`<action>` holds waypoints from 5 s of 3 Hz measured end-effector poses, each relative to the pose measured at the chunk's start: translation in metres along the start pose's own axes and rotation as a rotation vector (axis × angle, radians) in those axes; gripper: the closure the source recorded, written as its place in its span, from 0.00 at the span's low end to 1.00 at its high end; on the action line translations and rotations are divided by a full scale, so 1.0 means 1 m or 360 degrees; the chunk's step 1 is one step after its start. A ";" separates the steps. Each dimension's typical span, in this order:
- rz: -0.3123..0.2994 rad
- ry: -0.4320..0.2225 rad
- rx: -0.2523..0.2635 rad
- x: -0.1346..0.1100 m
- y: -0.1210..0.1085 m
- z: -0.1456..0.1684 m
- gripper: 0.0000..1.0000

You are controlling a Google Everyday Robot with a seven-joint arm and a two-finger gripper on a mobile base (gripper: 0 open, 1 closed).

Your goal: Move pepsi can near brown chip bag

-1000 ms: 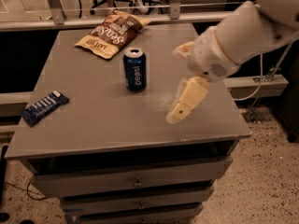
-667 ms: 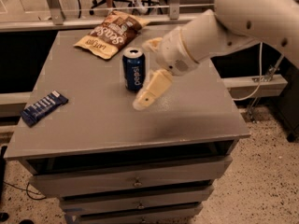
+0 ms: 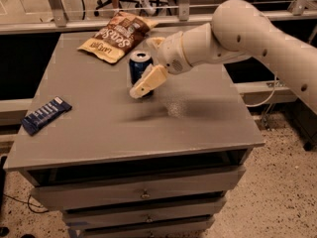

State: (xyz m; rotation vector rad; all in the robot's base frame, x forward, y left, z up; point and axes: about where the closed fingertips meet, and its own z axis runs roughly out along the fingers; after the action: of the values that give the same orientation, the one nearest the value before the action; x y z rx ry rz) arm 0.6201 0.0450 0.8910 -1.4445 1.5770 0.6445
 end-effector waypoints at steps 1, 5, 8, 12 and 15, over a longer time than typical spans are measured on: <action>0.0063 -0.0030 0.0046 0.013 -0.021 0.006 0.18; 0.0106 -0.0063 0.0110 0.003 -0.063 -0.004 1.00; 0.0016 -0.0089 0.0163 -0.002 -0.100 0.011 1.00; 0.0004 -0.0134 0.0198 -0.014 -0.188 0.063 1.00; 0.0074 -0.0034 0.0226 0.009 -0.198 0.078 0.38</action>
Offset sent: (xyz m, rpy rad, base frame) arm 0.0506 -0.0176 -0.0183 0.0698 0.0688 -0.0927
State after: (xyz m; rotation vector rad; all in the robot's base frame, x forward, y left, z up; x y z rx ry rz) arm 0.8314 0.0684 0.8809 -1.2959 1.6102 0.5614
